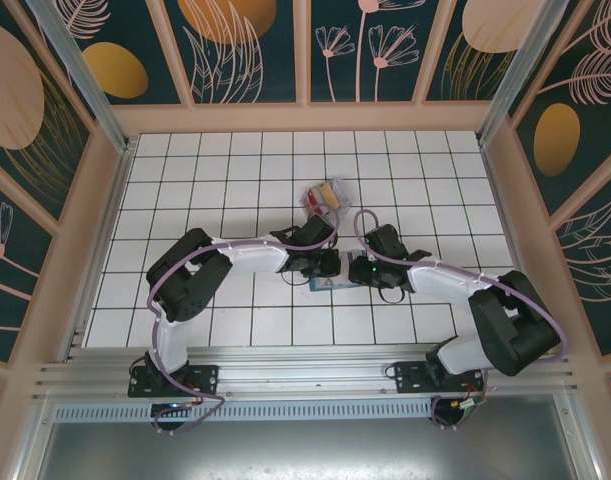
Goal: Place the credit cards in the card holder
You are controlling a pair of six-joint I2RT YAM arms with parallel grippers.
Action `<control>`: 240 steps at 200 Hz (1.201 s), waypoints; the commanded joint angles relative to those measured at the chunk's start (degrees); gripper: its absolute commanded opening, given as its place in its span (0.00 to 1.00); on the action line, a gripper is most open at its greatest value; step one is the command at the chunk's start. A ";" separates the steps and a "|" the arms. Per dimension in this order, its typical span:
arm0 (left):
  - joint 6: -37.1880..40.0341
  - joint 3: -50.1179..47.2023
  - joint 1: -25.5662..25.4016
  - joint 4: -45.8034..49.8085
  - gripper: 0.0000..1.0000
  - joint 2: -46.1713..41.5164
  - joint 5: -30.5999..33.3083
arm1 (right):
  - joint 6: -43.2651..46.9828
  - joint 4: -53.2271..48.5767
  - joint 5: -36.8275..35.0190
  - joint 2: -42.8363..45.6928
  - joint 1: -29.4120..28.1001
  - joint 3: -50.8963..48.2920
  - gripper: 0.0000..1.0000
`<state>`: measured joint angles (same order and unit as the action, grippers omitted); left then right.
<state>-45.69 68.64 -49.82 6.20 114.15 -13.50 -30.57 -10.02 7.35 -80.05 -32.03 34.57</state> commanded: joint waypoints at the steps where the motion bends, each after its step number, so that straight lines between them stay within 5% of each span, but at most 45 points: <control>1: -0.11 -0.36 -0.09 1.98 0.12 1.96 -0.21 | -0.06 -0.05 1.52 -0.37 -1.70 2.79 0.35; 83: -0.92 -1.47 -0.05 0.88 0.12 -1.21 2.27 | -0.46 1.33 5.24 0.86 -3.99 6.57 0.35; 120: -5.13 -7.31 0.66 -1.63 0.23 -10.85 6.68 | -2.24 4.49 6.94 1.53 -4.04 4.48 0.35; 191: -17.19 -22.49 3.62 -19.20 0.27 -21.16 3.77 | -5.88 13.62 13.64 -0.39 -4.04 2.61 0.35; 240: -19.89 -26.55 5.55 -24.55 0.29 -19.09 0.02 | -7.01 17.43 16.41 -2.80 -4.09 1.81 0.35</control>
<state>-62.87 42.50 -44.56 -12.84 93.80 -10.76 -36.07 3.36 21.12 -81.82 -35.75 37.54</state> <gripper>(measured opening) 0.288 0.351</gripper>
